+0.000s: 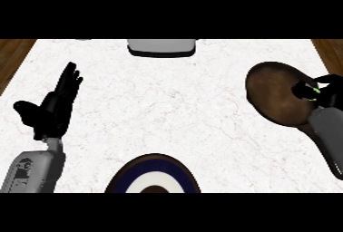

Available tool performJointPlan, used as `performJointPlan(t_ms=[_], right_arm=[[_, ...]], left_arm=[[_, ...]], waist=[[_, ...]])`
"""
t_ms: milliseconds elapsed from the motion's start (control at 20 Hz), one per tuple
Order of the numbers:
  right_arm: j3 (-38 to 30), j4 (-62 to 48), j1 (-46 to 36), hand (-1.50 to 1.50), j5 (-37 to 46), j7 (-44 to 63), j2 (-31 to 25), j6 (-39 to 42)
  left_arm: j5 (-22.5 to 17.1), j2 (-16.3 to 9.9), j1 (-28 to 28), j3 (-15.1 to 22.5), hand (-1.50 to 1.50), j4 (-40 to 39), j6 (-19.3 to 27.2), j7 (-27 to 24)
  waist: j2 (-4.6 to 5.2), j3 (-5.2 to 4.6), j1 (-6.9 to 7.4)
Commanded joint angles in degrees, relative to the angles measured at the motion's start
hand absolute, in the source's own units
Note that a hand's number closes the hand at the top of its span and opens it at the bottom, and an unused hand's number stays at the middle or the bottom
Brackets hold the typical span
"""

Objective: Pick the eggplant from the plate and place it in the pan

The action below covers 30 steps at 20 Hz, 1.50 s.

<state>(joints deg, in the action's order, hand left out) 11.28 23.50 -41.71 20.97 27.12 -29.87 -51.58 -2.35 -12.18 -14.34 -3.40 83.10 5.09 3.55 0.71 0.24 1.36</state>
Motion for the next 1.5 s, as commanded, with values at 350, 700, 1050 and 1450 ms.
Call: performJointPlan(t_ms=[350, 700, 1050, 1450], right_arm=[[-15.1, -4.8, 2.4, -1.5, -14.0, -26.9, 3.8, 6.4], [-24.7, 9.8, 9.4, -1.5, -23.3, -42.5, 7.2, 0.4], [-20.6, 34.0, 24.4, -1.5, -27.2, -43.3, 14.3, 8.4], [-9.8, 66.0, 50.7, -1.5, -23.2, -39.1, 18.8, 5.1]], left_arm=[[-0.7, -0.9, -1.1, -1.0, 0.0, -1.1, -1.9, 0.2], [0.6, 0.0, -1.1, -0.9, 0.0, 0.4, 0.7, 2.5], [0.3, -0.8, 2.8, -2.7, 0.0, -0.9, -0.1, -0.5], [-0.4, -2.8, 4.4, -3.6, 0.0, 2.9, -1.5, 1.1]], waist=[[0.1, -0.03, 0.52], [-0.74, -0.13, -1.79], [-1.7, -0.49, -4.53], [-1.66, -0.52, -4.31]])
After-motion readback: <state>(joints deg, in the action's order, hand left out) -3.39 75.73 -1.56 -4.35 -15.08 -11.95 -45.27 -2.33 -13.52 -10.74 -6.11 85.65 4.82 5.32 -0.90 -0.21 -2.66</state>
